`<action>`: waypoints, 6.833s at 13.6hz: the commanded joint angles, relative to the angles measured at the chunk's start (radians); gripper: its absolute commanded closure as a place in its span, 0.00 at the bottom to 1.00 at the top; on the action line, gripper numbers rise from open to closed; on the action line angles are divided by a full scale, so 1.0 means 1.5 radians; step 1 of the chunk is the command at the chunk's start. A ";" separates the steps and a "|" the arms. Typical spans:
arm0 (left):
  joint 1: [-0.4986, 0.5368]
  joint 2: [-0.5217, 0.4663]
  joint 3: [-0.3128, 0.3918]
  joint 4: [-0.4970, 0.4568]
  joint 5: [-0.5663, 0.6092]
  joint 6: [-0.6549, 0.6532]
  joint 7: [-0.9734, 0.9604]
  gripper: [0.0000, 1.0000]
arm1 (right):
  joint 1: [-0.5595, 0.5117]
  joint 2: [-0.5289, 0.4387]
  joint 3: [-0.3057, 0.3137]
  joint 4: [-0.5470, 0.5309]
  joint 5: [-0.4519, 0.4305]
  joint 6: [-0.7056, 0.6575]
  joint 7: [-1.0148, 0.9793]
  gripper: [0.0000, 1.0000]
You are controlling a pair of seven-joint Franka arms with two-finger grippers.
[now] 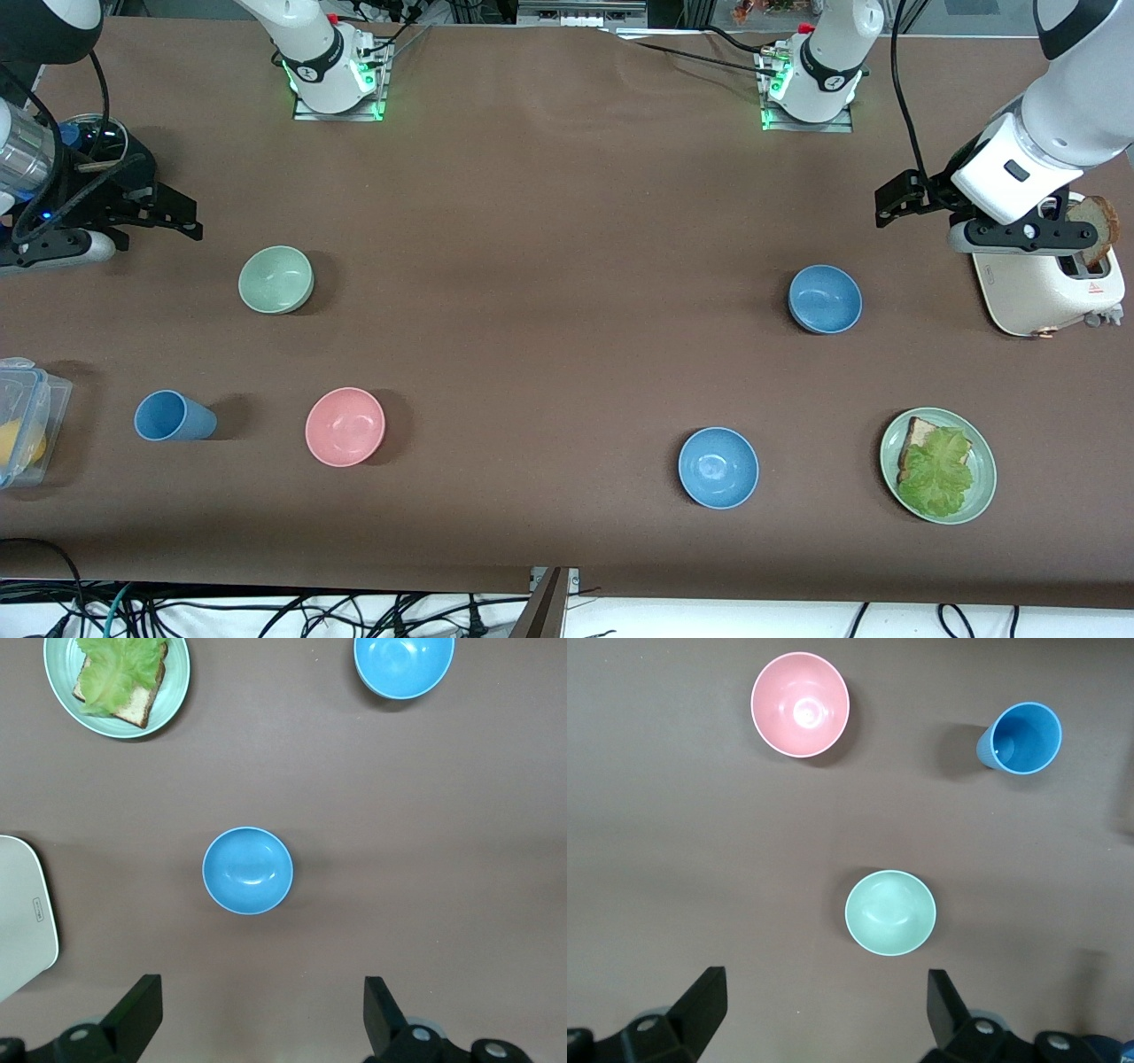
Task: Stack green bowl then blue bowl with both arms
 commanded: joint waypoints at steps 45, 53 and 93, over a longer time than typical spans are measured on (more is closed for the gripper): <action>0.003 -0.004 -0.002 0.003 -0.016 -0.009 -0.046 0.00 | -0.012 0.069 0.008 0.001 -0.024 0.040 0.005 0.00; 0.003 -0.004 -0.002 0.003 -0.016 -0.009 -0.046 0.00 | -0.015 0.057 0.005 -0.001 -0.023 0.034 -0.012 0.00; 0.004 -0.004 -0.001 0.003 -0.016 -0.011 -0.044 0.00 | -0.018 0.157 -0.112 -0.456 0.012 0.604 -0.089 0.06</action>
